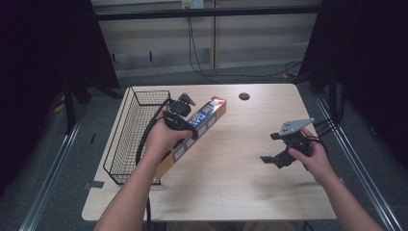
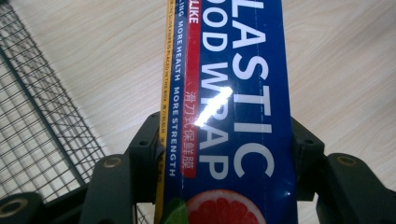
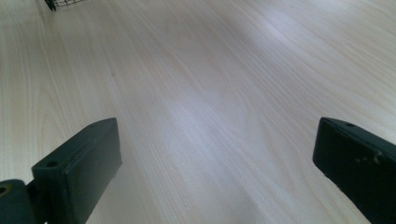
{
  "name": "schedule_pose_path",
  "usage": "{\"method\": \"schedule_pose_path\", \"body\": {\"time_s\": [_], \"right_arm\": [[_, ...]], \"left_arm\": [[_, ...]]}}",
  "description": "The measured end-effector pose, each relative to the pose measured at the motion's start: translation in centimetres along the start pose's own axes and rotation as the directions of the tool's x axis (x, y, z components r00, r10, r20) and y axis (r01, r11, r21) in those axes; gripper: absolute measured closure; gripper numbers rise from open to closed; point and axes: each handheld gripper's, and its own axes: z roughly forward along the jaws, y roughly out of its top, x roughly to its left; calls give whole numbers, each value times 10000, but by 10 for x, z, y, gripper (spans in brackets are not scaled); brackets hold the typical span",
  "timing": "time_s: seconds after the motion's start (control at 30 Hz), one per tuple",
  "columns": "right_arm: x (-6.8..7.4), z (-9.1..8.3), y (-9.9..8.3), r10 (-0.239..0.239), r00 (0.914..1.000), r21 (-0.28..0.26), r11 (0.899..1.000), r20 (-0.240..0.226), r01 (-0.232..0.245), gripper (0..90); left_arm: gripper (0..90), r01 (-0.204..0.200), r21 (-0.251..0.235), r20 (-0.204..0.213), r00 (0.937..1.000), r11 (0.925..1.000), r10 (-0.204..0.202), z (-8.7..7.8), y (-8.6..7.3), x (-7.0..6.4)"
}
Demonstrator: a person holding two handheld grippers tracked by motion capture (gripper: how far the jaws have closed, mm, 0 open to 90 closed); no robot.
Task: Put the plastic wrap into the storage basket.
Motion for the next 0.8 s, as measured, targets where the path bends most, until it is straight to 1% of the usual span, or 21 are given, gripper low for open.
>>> {"method": "schedule_pose_path", "body": {"time_s": [0.03,0.1,0.13,0.17,0.2,0.23,0.27,0.3,0.33,0.37,0.4,0.43,0.47,0.5,0.53,0.57,0.6,0.63,0.73,0.8], "right_arm": [[0,0,0,-1,10000,-15,10000,21,1,13],[1,0,0,-10,10000,-28,10000,27,10,12],[0,0,0,4,10000,-109,9999,18,-4,12],[0,0,0,4,10000,-109,9999,18,-4,12],[0,1,-1,-7,10000,-121,9999,59,7,12],[0,1,-1,16,10000,-155,9999,83,-15,12],[0,1,-1,16,10000,-155,9999,83,-15,12],[-1,1,-2,24,10000,-168,9999,65,-23,12],[-1,1,-2,27,10000,-178,9998,71,-26,10],[-2,1,-2,40,9999,-190,9998,93,-38,10],[-2,1,-3,73,9999,-199,9998,89,-72,10],[-3,0,-3,82,9999,-261,9996,105,-79,10],[-3,0,-3,86,9999,-278,9996,108,-83,10],[-3,0,-3,86,9999,-278,9996,108,-83,10],[-3,-1,-3,133,9998,-299,9995,112,-130,9],[-3,-1,-3,133,9998,-299,9995,112,-130,9],[-3,0,-3,100,9999,-306,9995,119,-96,9],[-3,0,-3,24,9998,-283,9996,185,-19,9],[-2,0,-4,33,9999,-278,9996,132,-29,7],[-2,0,-4,21,9999,-292,9996,167,-16,7]], "left_arm": [[434,-15,-25,-28,10000,10000,15,-1,0,1],[434,44,-101,-249,9997,9999,-47,-3,-1,2],[434,114,-54,-286,9995,9999,-115,-3,-2,4],[434,234,-64,-257,9994,9997,-236,-4,-2,5],[434,377,-110,-319,9988,9992,-380,-4,-3,6],[434,356,-57,-390,9986,9993,-358,-5,-4,6],[434,430,-69,-432,9981,9991,-432,-6,-4,7],[434,408,52,-421,9983,9992,-405,-7,-5,9],[434,552,-62,-438,9975,9985,-554,-7,-6,10],[434,529,-5,-455,9976,9986,-529,-8,-6,11],[434,648,-32,-509,9966,9979,-649,-9,-6,11],[434,554,-43,-522,9971,9985,-556,-10,-6,14],[434,554,-43,-522,9971,9985,-556,-10,-6,14],[434,726,-91,-509,9960,9973,-730,-11,-6,13],[434,809,-117,-520,9953,9967,-814,-12,-7,14],[434,809,-117,-520,9953,9967,-814,-12,-7,14],[434,543,-50,-581,9968,9985,-544,-13,-6,17],[434,825,-136,-561,9950,9965,-832,-13,-7,16],[434,972,-154,-584,9935,9951,-979,-14,-8,19],[434,1061,-159,-683,9919,9942,-1070,-15,-9,20]]}}
